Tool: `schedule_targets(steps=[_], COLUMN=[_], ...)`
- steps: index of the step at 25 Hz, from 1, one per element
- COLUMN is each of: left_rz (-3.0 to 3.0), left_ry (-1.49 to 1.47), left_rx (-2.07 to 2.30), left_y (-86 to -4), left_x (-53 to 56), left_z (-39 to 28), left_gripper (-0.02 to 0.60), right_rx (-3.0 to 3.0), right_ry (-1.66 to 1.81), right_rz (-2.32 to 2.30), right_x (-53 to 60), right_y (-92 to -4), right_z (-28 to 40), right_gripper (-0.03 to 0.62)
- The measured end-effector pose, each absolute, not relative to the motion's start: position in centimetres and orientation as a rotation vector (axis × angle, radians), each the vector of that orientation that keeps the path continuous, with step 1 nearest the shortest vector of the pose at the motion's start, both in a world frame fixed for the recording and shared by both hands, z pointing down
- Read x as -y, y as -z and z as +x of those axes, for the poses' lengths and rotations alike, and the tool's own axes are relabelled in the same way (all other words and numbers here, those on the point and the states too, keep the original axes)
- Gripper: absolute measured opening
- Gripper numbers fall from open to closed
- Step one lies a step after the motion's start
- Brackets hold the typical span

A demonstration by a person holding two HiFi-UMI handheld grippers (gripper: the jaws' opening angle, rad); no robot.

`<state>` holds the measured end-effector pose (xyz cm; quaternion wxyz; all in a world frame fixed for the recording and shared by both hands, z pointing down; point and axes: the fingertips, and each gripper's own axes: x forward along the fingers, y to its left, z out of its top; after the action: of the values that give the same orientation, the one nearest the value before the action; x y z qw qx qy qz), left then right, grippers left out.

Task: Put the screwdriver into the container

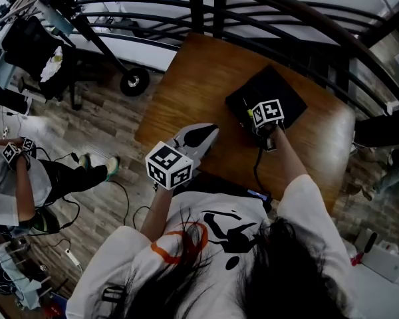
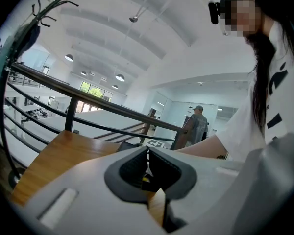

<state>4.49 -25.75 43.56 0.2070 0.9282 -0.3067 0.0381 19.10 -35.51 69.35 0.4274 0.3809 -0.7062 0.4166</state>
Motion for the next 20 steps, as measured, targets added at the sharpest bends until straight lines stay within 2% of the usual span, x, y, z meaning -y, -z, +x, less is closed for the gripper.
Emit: schedule_targets(steps=[4, 8, 20], left_rz=[2.583, 2.580, 2.582], left_ry=[-0.105, -0.109, -0.113], left_rx=[0.853, 0.851, 0.815], left_y=[-43.4, -43.6, -43.6], left_x=[25.5, 25.3, 24.8], left_z=[3.9, 3.0, 1.7], left_gripper=[0.002, 0.000, 0.002], right_rx=[1.771, 1.799, 1.940], right_ry=[-1.022, -1.026, -1.122], right_rz=[0.968, 0.970, 1.153], right_x=[35.4, 35.6, 35.9], right_y=[-69.4, -69.2, -65.5], right_z=[18.9, 18.0, 17.9], right_gripper=[0.108, 0.160, 0.171])
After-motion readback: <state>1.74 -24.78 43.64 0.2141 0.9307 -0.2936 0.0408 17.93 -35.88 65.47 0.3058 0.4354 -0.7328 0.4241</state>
